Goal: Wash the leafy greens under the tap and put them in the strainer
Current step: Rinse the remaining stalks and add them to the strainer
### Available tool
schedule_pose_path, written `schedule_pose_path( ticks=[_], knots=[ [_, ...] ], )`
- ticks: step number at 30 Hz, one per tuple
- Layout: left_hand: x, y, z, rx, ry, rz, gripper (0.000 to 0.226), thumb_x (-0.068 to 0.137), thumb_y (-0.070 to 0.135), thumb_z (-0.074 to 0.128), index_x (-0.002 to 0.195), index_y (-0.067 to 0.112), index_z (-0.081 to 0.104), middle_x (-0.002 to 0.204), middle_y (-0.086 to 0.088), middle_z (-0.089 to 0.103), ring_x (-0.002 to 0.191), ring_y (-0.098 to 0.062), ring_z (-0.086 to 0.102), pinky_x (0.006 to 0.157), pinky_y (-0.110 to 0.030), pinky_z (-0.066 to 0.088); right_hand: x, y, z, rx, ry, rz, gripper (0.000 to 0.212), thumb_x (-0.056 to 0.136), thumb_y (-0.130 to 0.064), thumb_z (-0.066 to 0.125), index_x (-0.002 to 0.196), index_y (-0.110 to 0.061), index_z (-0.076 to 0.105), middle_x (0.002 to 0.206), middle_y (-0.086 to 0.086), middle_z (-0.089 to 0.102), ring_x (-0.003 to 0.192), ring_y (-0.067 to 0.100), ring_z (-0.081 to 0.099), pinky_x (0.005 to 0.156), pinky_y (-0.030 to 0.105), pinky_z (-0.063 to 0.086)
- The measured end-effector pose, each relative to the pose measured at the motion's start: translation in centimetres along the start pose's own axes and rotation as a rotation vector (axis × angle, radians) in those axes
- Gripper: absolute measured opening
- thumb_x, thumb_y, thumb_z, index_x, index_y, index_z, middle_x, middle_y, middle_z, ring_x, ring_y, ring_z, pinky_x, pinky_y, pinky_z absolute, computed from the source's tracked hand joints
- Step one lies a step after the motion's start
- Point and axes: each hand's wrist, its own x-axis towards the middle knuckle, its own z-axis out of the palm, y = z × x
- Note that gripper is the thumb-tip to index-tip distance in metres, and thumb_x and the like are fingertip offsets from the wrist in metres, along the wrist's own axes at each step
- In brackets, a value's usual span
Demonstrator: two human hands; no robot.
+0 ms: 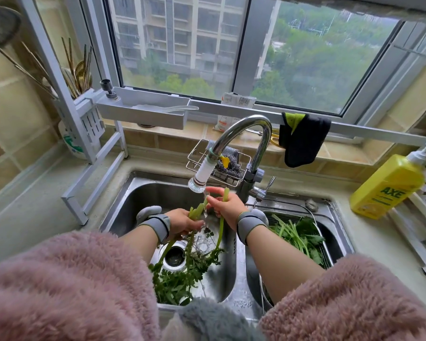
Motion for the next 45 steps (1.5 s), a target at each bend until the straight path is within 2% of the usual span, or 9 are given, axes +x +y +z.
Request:
schedule_pose_path(
  ticks=[6, 9, 14, 20, 27, 31, 34, 39, 45],
  knots=[
    [-0.4, 0.4, -0.1, -0.023, -0.109, -0.031, 0.028, 0.094, 0.018, 0.054, 0.067, 0.010, 0.056, 0.039, 0.011, 0.043, 0.040, -0.004, 0.035, 0.045, -0.017, 0.029, 0.7, 0.0, -0.1, -0.180, -0.018, -0.028, 0.013, 0.093, -0.014, 0.055, 0.086, -0.009, 0.065, 0.066, -0.004, 0.057, 0.050, -0.001, 0.049, 0.048, 0.007, 0.036],
    [-0.2, 0.2, -0.4, 0.015, -0.057, -0.012, 0.026, 0.092, 0.025, 0.057, 0.070, 0.013, 0.064, 0.050, 0.006, 0.042, 0.051, -0.009, 0.035, 0.050, -0.020, 0.030, 1.0, 0.0, -0.2, -0.278, 0.007, -0.025, 0.027, 0.092, -0.020, 0.057, 0.066, -0.021, 0.056, 0.062, -0.005, 0.055, 0.051, 0.002, 0.045, 0.046, 0.005, 0.035],
    [0.5, -0.1, -0.5, 0.078, 0.074, 0.050, 0.025, 0.090, 0.033, 0.058, 0.071, 0.019, 0.065, 0.058, 0.003, 0.041, 0.055, -0.011, 0.035, 0.053, -0.024, 0.031, 1.4, 0.2, 0.0, -0.296, 0.040, -0.008, 0.033, 0.094, -0.025, 0.054, 0.061, -0.022, 0.058, 0.060, -0.005, 0.058, 0.051, 0.003, 0.048, 0.050, 0.010, 0.039],
    [0.2, -0.2, -0.9, 0.016, 0.025, 0.018, 0.029, 0.097, 0.027, 0.046, 0.077, 0.015, 0.063, 0.070, 0.001, 0.055, 0.059, -0.011, 0.042, 0.057, -0.023, 0.036, 1.9, 0.1, 0.5, -0.046, 0.056, 0.087, 0.032, 0.098, -0.024, 0.046, 0.070, -0.018, 0.061, 0.062, 0.000, 0.059, 0.050, 0.008, 0.042, 0.053, 0.020, 0.035],
    [0.3, 0.4, -0.8, -0.046, 0.035, 0.040, 0.027, 0.099, 0.024, 0.042, 0.082, 0.016, 0.061, 0.069, -0.002, 0.052, 0.059, -0.012, 0.042, 0.057, -0.024, 0.036, 2.6, 0.5, 0.5, -0.086, 0.117, 0.193, 0.019, 0.087, -0.021, 0.062, 0.073, -0.014, 0.053, 0.063, -0.001, 0.050, 0.055, 0.010, 0.041, 0.057, 0.024, 0.035],
    [0.9, 0.8, -0.6, -0.098, 0.066, 0.057, 0.026, 0.099, 0.022, 0.043, 0.081, 0.013, 0.060, 0.068, -0.002, 0.052, 0.057, -0.012, 0.039, 0.055, -0.021, 0.034, 3.2, 0.7, 0.6, 0.075, 0.199, 0.307, 0.018, 0.078, -0.006, 0.047, 0.072, -0.019, 0.037, 0.066, 0.002, 0.038, 0.053, 0.013, 0.030, 0.051, 0.026, 0.026],
    [1.7, 0.9, -0.3, -0.110, 0.081, 0.085, 0.028, 0.099, 0.022, 0.044, 0.077, 0.013, 0.061, 0.067, -0.002, 0.053, 0.056, -0.012, 0.039, 0.055, -0.022, 0.034, 3.1, 0.3, 0.2, 0.228, 0.272, 0.317, 0.015, 0.086, 0.004, 0.033, 0.090, -0.010, 0.035, 0.072, 0.003, 0.040, 0.053, 0.011, 0.030, 0.049, 0.021, 0.025],
    [2.4, 1.2, 0.5, -0.213, 0.100, 0.109, 0.032, 0.100, 0.020, 0.041, 0.073, 0.010, 0.054, 0.065, -0.004, 0.050, 0.054, -0.013, 0.035, 0.053, -0.021, 0.032, 3.1, 0.4, -0.2, 0.315, 0.287, 0.271, 0.011, 0.098, -0.002, 0.033, 0.101, -0.005, 0.023, 0.077, 0.005, 0.042, 0.056, 0.015, 0.046, 0.054, 0.024, 0.041],
    [2.9, 1.2, 0.4, -0.269, 0.182, 0.141, 0.037, 0.101, 0.021, 0.037, 0.069, 0.010, 0.051, 0.050, 0.005, 0.062, 0.056, -0.012, 0.050, 0.058, -0.020, 0.039, 3.7, 2.2, -0.5, 0.177, 0.253, 0.225, 0.011, 0.099, -0.016, 0.040, 0.102, -0.007, 0.035, 0.081, 0.001, 0.045, 0.072, 0.013, 0.060, 0.067, 0.023, 0.053]
  ],
)
